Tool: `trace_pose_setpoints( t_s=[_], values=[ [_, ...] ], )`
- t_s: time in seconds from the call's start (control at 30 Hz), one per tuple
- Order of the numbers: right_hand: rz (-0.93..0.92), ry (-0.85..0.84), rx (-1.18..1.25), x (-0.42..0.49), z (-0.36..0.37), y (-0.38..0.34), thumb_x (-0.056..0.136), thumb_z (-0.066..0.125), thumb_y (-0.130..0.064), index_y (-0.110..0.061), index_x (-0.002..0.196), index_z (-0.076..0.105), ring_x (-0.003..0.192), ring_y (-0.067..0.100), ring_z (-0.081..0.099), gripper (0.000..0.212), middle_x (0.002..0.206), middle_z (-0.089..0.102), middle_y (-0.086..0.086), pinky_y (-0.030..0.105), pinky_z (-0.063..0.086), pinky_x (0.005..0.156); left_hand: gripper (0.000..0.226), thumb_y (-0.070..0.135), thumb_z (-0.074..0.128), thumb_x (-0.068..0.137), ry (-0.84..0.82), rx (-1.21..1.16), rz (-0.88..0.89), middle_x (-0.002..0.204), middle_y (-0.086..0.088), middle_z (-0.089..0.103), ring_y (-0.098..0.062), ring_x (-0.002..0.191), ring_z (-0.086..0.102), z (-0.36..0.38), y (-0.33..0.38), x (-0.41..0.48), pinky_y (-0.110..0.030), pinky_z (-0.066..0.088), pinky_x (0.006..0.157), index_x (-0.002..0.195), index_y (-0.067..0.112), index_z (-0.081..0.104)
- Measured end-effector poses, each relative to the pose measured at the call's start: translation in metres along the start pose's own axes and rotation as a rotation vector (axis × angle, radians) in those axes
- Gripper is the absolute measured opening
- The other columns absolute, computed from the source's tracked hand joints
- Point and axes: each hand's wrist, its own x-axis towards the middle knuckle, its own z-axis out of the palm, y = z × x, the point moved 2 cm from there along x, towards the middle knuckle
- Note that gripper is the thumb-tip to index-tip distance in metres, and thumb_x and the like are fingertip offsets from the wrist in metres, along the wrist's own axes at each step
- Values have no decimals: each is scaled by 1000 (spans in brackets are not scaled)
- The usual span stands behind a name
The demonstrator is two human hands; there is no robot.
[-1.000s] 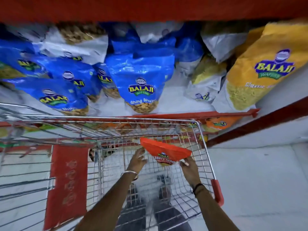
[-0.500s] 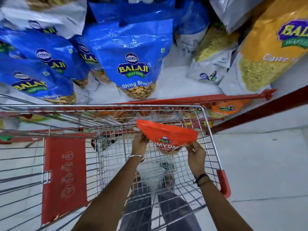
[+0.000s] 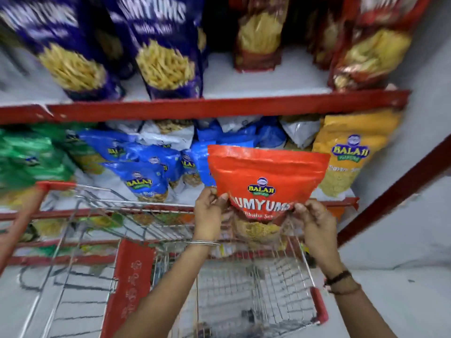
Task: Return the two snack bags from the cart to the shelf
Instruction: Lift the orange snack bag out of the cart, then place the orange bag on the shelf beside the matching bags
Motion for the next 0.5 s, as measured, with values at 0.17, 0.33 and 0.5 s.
trace_pose_setpoints(
  t_s=[0.17, 0.33, 0.5],
  values=[
    [-180, 13, 224, 45, -14, -106, 90, 52, -12, -26, 70, 57, 75, 2, 61, 24, 71, 64, -12, 31, 58, 75, 24, 3, 50, 87, -26, -121, 186, 79, -8, 51, -18, 68, 50, 26, 108, 5, -25, 55, 49, 69, 16, 41],
    [-380, 102, 289, 101, -22, -196, 88, 54, -20, -30, 73, 58, 79, 8, 54, 19, 76, 58, -10, 35, 54, 73, 28, 4, 50, 88, -51, -242, 363, 74, -5, 46, -14, 62, 46, 60, 201, 23, -28, 56, 53, 67, 20, 39],
    [-420, 181, 449, 156, -12, -235, 93, 45, -7, -24, 71, 46, 64, -6, 57, 27, 75, 52, -3, 15, 54, 62, 25, 4, 50, 88, -17, -345, 458, 76, -7, 51, -19, 74, 52, 100, 245, 59, -25, 54, 52, 70, 20, 43]
  ],
)
